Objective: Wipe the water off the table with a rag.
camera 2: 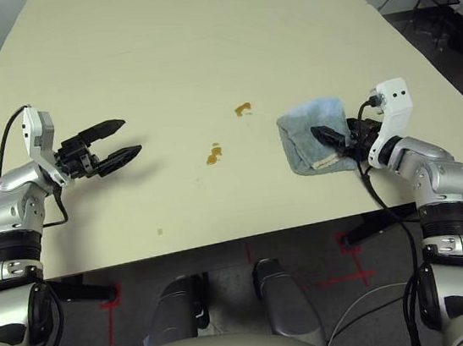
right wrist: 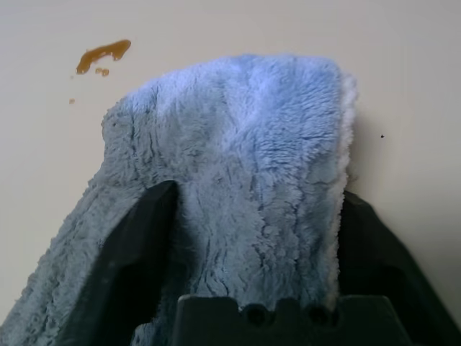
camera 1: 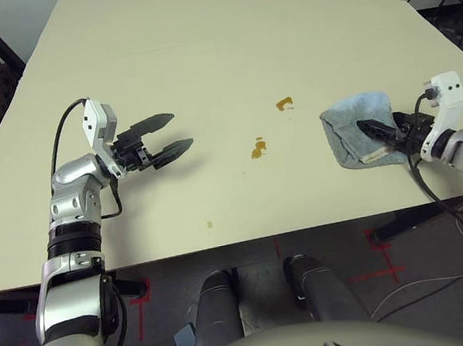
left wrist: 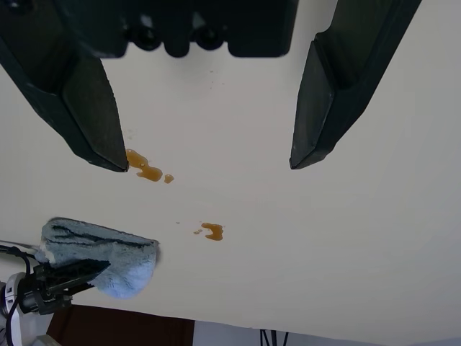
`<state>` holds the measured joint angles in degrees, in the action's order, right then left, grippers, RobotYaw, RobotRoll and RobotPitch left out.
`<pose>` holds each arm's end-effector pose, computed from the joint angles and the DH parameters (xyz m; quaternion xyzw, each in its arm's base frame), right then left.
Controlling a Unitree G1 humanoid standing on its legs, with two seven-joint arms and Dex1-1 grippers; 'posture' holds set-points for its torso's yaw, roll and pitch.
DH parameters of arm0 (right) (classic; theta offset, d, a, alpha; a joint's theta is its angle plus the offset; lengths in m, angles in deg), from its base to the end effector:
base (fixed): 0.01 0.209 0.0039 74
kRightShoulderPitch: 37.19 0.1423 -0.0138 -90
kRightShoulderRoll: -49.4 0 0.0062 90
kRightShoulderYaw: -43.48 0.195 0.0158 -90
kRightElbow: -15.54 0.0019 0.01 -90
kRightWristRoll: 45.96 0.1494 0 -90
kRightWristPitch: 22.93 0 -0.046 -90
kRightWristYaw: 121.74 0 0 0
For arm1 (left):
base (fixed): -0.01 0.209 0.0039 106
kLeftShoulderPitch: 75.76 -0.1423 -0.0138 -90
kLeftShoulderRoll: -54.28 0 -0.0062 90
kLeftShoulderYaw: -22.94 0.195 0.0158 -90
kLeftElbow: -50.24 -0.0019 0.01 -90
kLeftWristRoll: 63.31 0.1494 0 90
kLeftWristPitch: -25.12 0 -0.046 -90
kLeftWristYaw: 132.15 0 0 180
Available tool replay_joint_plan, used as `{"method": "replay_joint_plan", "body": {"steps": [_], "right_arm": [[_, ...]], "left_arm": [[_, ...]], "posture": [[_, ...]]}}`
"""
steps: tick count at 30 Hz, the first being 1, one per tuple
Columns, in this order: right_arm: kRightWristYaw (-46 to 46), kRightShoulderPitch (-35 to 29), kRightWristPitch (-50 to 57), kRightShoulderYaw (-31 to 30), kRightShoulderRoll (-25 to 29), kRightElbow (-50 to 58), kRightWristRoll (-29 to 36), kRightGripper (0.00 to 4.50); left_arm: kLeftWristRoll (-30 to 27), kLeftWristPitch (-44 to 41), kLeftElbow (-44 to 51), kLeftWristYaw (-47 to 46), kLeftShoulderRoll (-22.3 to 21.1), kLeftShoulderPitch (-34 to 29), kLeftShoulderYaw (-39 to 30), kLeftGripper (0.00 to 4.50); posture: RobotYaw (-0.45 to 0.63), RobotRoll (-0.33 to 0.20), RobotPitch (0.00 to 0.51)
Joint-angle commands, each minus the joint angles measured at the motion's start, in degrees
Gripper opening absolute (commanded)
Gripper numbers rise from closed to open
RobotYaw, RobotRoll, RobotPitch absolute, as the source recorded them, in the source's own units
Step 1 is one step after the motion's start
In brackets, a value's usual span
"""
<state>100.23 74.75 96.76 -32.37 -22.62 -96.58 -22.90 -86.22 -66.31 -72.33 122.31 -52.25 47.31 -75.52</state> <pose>0.2721 -0.3176 0.0973 0.0680 0.1676 0.1986 0.9632 0.3127 0.2957 0.1292 0.0447 -0.0263 -0.4988 0.8652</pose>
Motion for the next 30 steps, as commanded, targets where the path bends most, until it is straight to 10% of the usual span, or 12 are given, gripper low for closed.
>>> {"method": "replay_joint_plan", "body": {"steps": [1,9,20,30], "right_arm": [[1.54,-1.37,2.45,-2.65,1.05,0.32,-1.32,2.81],[2.57,-1.12,6.86,-2.05,0.52,4.14,1.38,0.04],[-17.39,10.0,19.02,14.48,-12.07,6.31,15.96,0.04],[-26.82,14.4,14.54,10.76,-17.72,5.88,11.88,0.03]], "left_arm": [[0.51,0.52,-0.95,-0.23,0.08,0.58,0.28,4.5],[0.6,1.01,-1.69,-0.39,0.37,1.16,0.4,4.5],[1.01,2.17,-3.34,-0.43,0.28,1.87,0.47,4.5],[1.4,3.12,-4.34,-0.29,0.56,2.33,0.67,4.5]], "posture": [[-0.15,0.0,0.143],[-0.16,0.0,0.142],[-0.15,0.0,0.141],[-0.16,0.0,0.134]]}}
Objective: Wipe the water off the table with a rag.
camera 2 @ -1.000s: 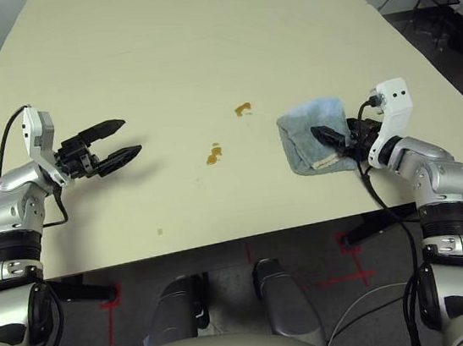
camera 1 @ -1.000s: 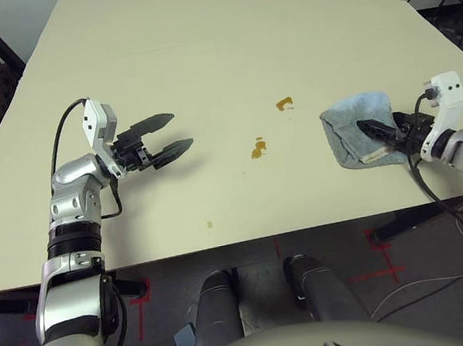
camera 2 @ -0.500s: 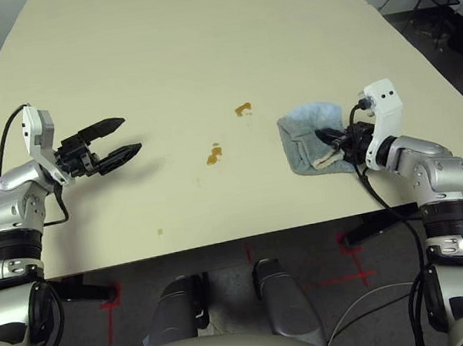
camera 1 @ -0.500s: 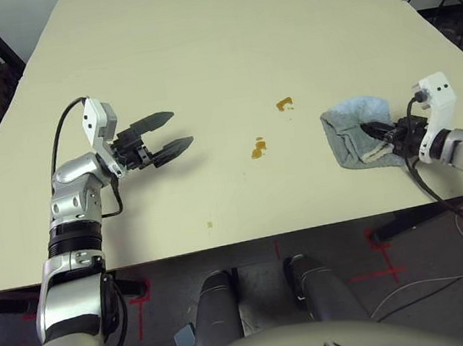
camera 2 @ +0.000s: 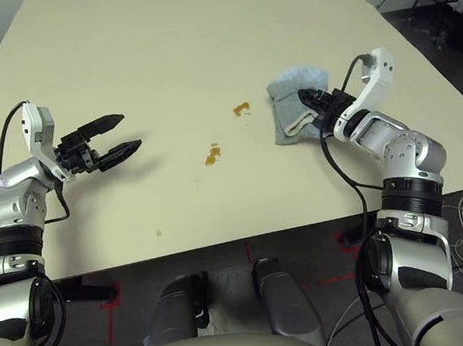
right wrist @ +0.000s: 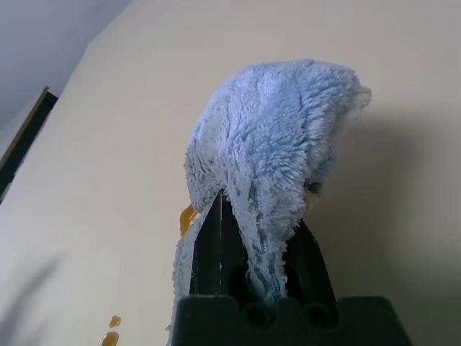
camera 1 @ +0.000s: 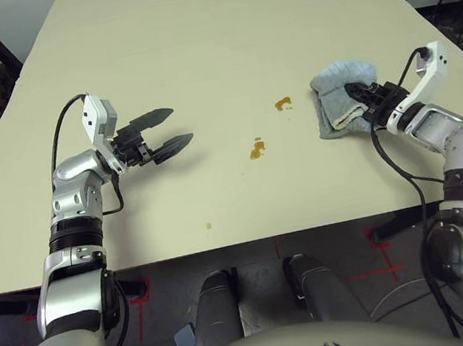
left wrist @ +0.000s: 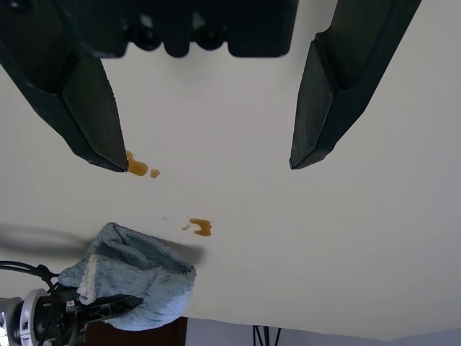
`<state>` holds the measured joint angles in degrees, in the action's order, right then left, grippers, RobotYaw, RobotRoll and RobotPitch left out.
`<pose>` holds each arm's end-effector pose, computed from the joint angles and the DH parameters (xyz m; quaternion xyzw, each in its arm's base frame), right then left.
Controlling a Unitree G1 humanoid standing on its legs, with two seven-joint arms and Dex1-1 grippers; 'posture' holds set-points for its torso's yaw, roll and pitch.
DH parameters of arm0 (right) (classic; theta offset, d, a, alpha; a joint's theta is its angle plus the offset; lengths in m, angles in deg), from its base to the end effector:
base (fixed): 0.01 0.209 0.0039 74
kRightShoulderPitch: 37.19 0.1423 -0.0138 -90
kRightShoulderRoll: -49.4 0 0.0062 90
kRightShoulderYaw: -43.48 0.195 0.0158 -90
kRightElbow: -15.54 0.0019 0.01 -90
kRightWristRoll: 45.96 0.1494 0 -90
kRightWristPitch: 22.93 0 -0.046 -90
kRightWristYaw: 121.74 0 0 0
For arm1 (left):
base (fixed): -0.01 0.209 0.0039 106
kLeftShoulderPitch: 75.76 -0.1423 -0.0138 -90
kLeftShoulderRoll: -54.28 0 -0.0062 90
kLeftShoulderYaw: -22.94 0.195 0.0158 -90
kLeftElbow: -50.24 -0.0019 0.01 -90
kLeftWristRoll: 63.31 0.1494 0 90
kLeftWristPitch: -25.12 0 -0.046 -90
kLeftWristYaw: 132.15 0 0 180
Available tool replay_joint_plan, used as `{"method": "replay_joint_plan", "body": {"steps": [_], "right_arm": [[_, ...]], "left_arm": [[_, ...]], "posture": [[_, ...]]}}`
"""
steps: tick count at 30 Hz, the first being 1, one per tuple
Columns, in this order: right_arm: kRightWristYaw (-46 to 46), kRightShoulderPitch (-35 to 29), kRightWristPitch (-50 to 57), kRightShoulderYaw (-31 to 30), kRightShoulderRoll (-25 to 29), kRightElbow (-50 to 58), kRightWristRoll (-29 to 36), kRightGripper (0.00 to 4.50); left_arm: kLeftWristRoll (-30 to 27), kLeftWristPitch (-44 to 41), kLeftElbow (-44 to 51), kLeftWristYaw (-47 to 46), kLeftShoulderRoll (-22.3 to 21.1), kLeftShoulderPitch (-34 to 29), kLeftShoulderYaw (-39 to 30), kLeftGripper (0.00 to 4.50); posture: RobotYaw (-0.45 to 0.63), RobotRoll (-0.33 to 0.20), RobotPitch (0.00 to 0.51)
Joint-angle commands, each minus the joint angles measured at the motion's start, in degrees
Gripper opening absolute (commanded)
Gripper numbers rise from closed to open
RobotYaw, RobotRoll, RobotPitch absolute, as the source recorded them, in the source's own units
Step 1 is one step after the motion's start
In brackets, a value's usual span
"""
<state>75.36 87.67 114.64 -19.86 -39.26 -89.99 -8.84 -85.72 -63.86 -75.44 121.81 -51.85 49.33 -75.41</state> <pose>0.3090 -0.2497 0.1326 0.3060 0.1061 0.1397 0.9357 0.3180 0.2948 0.1307 0.0504 -0.0367 -0.4913 0.8687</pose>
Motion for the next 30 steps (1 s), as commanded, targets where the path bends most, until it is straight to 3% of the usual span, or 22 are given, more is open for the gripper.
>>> {"method": "replay_joint_plan", "body": {"steps": [1,9,30], "right_arm": [[-2.48,1.81,-4.81,-2.61,-1.48,-1.93,-3.43,0.03],[-3.7,4.2,-15.14,-6.47,-3.06,-12.74,-10.29,0.03],[-1.69,12.18,-18.61,-12.22,-15.23,-23.22,-13.53,0.03]], "left_arm": [[0.96,0.81,-1.5,0.22,0.24,0.49,0.61,4.5],[1.07,1.75,-2.49,0.24,0.53,0.95,0.7,4.5],[0.54,1.56,-0.73,-0.2,0.58,-0.8,0.44,4.5]], "posture": [[-0.16,0.0,0.133],[-0.15,0.0,0.122],[-0.13,0.0,0.133]]}}
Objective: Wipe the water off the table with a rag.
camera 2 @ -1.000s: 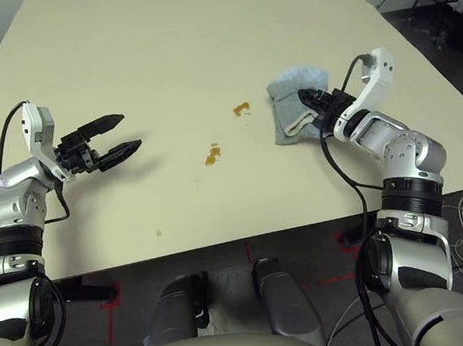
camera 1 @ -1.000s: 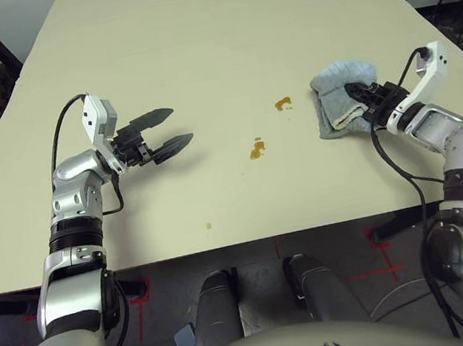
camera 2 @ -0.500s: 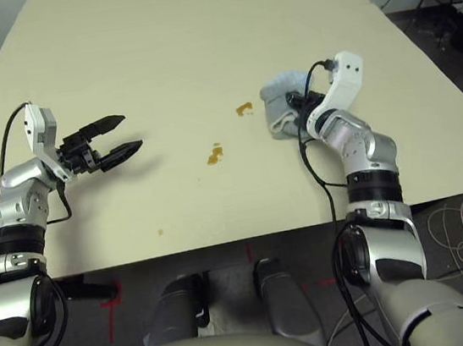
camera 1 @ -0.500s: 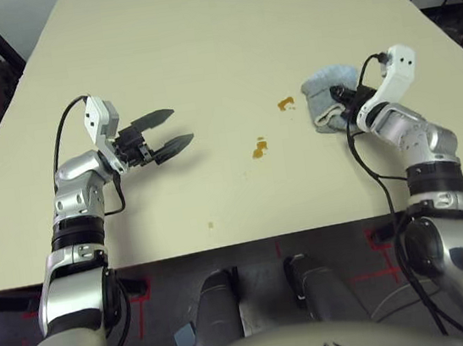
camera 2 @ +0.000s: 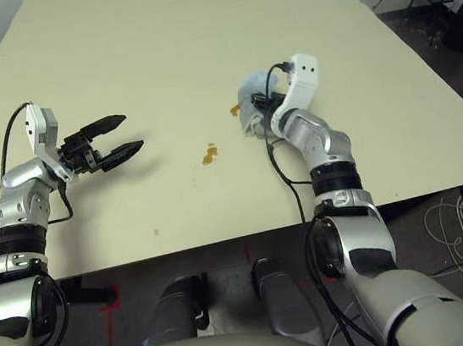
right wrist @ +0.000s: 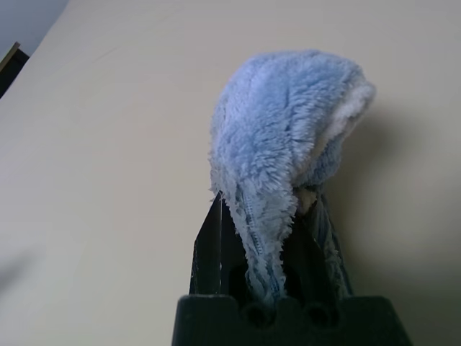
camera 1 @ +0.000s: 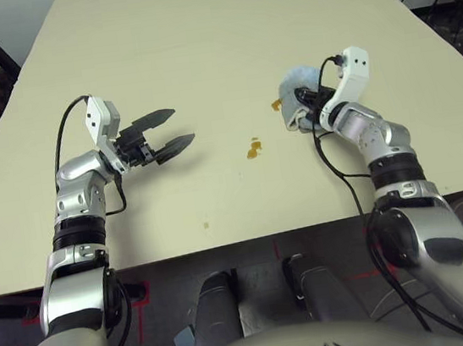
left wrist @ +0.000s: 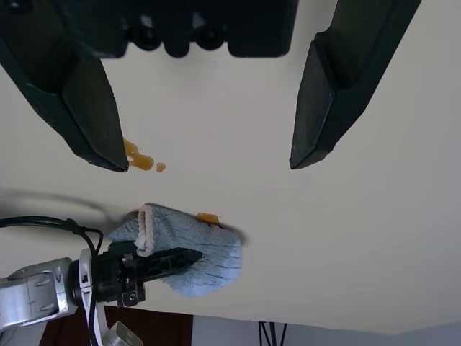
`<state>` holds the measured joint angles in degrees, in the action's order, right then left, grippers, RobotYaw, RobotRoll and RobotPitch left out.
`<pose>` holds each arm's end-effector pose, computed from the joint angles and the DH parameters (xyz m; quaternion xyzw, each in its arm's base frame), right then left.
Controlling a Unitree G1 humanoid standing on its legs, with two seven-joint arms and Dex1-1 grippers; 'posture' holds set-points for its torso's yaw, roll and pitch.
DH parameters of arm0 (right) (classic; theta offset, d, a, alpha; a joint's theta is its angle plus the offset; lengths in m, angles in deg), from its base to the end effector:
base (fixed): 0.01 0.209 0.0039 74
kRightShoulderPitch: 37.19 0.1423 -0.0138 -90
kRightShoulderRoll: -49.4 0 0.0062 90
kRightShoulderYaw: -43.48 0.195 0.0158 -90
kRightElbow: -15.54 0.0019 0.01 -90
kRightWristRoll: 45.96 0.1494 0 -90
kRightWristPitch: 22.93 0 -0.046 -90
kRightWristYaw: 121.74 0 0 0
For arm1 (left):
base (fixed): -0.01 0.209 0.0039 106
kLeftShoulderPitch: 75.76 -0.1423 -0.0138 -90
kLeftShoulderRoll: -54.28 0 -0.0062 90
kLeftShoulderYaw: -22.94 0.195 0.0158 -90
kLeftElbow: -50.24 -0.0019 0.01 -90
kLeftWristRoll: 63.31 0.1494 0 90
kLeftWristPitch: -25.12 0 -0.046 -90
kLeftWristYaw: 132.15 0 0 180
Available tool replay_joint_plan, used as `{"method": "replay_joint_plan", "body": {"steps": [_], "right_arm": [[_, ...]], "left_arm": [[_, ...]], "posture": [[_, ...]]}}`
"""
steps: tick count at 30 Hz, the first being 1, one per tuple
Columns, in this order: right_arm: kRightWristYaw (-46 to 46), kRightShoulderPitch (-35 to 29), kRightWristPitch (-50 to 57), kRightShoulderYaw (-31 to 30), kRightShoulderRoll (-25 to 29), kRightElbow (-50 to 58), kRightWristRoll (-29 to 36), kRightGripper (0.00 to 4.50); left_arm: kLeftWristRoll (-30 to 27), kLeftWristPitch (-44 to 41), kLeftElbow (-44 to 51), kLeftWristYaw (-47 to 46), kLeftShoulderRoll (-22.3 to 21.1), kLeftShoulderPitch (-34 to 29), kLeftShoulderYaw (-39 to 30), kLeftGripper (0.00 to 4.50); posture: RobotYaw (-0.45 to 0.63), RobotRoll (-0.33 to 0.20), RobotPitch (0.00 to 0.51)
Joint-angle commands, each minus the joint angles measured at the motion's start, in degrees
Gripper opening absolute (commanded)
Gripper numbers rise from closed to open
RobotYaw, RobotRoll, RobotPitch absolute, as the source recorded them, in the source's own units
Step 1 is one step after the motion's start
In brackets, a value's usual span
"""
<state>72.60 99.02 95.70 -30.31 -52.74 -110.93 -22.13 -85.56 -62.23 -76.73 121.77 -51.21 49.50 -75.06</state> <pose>0.3559 -0.1457 0.1109 0.2518 0.1345 0.1678 0.9436 0.3191 0.2924 0.1265 0.0508 -0.0395 -0.4920 0.8682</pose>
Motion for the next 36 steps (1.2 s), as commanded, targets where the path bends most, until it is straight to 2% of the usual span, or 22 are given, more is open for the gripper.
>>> {"method": "replay_joint_plan", "body": {"steps": [1,12,17,27,36], "right_arm": [[1.25,1.1,0.36,-1.91,-2.31,-2.52,-0.3,0.03],[2.21,5.44,-1.37,-1.85,-8.81,-6.24,0.85,0.03],[1.99,6.77,-3.26,-1.45,-8.51,-8.45,0.1,0.02],[1.75,9.97,-8.46,0.15,-1.6,-14.44,-1.19,0.02],[6.95,8.38,-9.63,-3.8,8.66,-14.17,-6.86,0.02]], "left_arm": [[0.35,-0.11,0.7,-0.2,-0.09,-1.11,0.07,4.5],[0.07,-0.72,1.9,-0.64,-0.13,-1.96,0.08,4.5],[0.01,-0.93,2.33,-0.8,-0.09,-2.28,0.07,4.5],[0.09,-1.0,2.54,-1.08,0.4,-2.46,0.27,4.5],[0.33,-0.91,1.55,-0.88,0.61,-1.46,0.43,4.5]], "posture": [[-0.13,0.0,0.134],[-0.11,0.0,0.14],[-0.11,0.0,0.141],[-0.13,0.0,0.142],[-0.14,0.0,0.144]]}}
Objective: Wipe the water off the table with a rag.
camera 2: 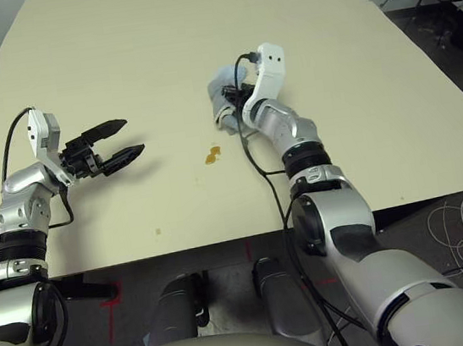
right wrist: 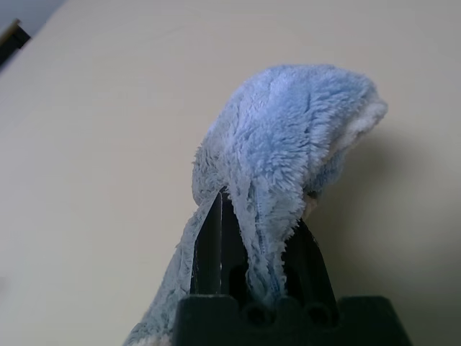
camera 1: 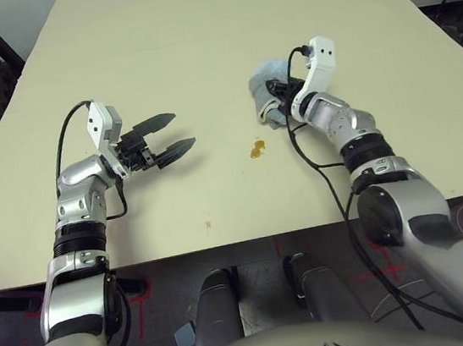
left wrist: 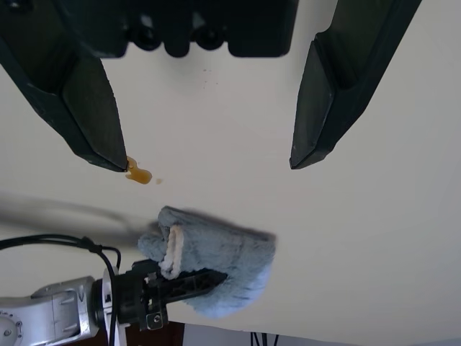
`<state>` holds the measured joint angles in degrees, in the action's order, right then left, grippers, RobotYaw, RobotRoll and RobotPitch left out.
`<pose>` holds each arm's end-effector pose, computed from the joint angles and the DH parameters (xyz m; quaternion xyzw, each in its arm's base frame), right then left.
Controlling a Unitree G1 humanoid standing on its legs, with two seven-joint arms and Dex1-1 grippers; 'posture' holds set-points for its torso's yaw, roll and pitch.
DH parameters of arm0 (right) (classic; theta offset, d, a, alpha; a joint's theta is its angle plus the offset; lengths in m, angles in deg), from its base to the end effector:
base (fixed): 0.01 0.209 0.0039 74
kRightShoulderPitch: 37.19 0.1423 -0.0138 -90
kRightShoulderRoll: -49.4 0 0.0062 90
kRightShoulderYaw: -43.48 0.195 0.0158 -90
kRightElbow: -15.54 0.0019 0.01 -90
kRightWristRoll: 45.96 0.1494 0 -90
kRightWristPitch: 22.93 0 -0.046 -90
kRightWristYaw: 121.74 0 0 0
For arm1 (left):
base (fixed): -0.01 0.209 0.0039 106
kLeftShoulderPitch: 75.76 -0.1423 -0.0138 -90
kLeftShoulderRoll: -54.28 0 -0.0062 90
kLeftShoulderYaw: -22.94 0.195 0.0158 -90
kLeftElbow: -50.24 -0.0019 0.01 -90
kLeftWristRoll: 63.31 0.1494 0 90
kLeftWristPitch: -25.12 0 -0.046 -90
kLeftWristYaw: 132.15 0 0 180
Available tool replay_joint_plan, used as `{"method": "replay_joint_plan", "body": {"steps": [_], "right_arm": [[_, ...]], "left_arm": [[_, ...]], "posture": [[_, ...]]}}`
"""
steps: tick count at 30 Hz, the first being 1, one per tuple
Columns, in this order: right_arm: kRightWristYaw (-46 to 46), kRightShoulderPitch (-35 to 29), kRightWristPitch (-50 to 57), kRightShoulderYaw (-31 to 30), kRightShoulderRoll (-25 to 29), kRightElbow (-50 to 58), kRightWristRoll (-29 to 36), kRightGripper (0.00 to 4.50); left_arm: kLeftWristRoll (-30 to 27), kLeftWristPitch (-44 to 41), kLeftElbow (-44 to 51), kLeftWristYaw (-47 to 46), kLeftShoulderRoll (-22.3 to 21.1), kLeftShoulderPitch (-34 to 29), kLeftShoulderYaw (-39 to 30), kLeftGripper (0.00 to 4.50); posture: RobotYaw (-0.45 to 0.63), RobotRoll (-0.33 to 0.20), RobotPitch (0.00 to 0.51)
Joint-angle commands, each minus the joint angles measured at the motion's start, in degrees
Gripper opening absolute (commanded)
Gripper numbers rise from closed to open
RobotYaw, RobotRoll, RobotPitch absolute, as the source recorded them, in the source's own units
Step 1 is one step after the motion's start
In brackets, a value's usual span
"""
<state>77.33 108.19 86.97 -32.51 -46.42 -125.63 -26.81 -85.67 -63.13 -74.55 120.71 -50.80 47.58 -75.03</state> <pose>0.3782 -0.1645 0.1322 0.1762 0.1048 0.1674 0.9643 0.3148 0.2905 0.1213 0.0460 -0.0341 -0.4886 0.8707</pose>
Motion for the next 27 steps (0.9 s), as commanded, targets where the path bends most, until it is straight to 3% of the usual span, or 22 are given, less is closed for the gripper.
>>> {"method": "replay_joint_plan", "body": {"steps": [1,6,11,20,27], "right_arm": [[2.73,-1.11,-0.86,-1.96,3.31,0.67,-2.68,0.02],[4.7,-2.85,-0.96,-2.57,8.97,1.26,-4.74,0.02],[5.88,-4.05,1.17,-1.81,11.19,4.42,-3.9,0.02],[3.34,-7.9,13.87,0.89,5.72,24.22,4.12,0.02],[1.25,-12.44,22.99,-1.87,1.27,36.53,6.45,0.02]], "left_arm": [[0.45,0.0,-0.68,0.19,0.22,0.51,0.41,4.5],[0.56,0.14,-0.88,0.21,0.41,0.65,0.44,4.5],[0.63,0.27,-1.14,0.27,0.63,0.76,0.49,4.5],[0.99,0.95,-2.9,0.59,0.89,1.94,0.66,4.5],[1.22,1.65,-4.17,0.75,1.09,2.71,0.77,4.5]], "posture": [[-0.14,0.0,0.144],[-0.14,0.0,0.146],[-0.15,0.0,0.145],[-0.16,0.0,0.141],[-0.16,0.0,0.139]]}}
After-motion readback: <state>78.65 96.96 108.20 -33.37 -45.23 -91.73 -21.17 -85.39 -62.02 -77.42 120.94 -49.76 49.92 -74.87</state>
